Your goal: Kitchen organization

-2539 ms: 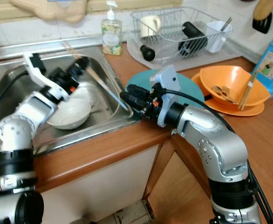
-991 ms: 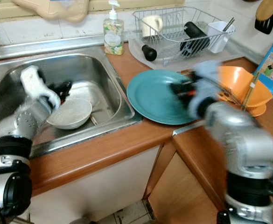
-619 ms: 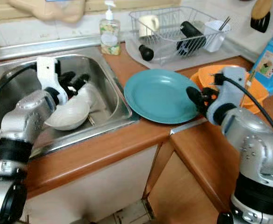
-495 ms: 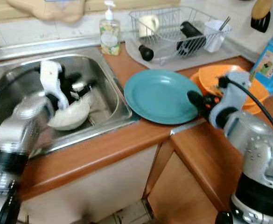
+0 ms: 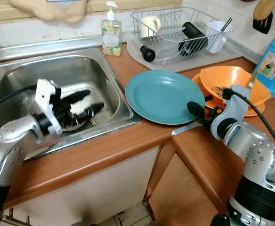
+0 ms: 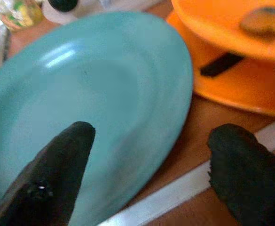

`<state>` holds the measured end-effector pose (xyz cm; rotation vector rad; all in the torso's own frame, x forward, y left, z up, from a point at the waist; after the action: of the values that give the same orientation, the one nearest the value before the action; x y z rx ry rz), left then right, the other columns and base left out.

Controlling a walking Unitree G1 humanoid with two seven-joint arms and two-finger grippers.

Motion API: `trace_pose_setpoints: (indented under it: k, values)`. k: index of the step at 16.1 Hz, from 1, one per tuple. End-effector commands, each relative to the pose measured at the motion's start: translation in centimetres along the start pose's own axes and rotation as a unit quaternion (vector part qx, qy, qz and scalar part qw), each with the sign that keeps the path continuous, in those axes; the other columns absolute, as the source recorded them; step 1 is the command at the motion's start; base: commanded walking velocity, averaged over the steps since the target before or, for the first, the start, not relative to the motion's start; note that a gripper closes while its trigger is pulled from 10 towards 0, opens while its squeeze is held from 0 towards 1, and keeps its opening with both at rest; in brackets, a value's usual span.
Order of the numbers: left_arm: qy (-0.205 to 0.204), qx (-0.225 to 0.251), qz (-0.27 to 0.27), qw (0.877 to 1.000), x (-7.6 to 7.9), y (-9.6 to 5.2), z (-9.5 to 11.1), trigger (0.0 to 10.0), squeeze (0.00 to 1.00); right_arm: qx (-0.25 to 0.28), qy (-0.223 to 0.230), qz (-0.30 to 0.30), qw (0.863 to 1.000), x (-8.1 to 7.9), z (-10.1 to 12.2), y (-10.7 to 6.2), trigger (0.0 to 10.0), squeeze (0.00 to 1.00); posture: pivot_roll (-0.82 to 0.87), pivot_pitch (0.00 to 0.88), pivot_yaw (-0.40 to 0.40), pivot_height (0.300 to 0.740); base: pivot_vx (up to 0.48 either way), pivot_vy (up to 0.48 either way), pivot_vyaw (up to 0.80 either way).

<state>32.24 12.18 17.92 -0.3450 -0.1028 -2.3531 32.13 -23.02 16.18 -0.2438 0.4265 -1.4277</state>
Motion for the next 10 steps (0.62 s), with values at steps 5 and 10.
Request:
trace_pose_setpoints:
  k: [5, 10]
  values:
    - [-0.021, -0.045, -0.070, 0.996, 2.9, -0.8, -1.2, 10.0, 0.00, -0.019, 0.034, 0.013, 0.999, -0.4, -1.5, 1.3, 10.0, 0.00, -0.19, 0.000, -0.039, 0.740, 0.000, 0.000, 0.00]
    - [-0.045, -0.065, -0.101, 0.992, 4.1, -1.2, -1.7, 10.0, 0.00, 0.016, 0.087, 0.073, 0.993, -2.5, -1.0, 2.5, 0.0, 0.00, -0.19, 0.000, -0.041, 0.740, 0.000, 0.000, 0.00]
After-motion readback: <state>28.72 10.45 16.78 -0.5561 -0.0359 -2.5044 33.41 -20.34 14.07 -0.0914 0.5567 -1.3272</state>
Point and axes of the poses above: a point about 5 cm out from each wrist's last joint towards the gripper, its own y axis pointing out of the wrist towards the gripper, its own z axis along the axis of the wrist's last joint, x = y × z, the point moved 5 cm from there along y, pointing out of the wrist towards the gripper, and after that the axes turned 15 degrees about -y, right-handed, at the moved point
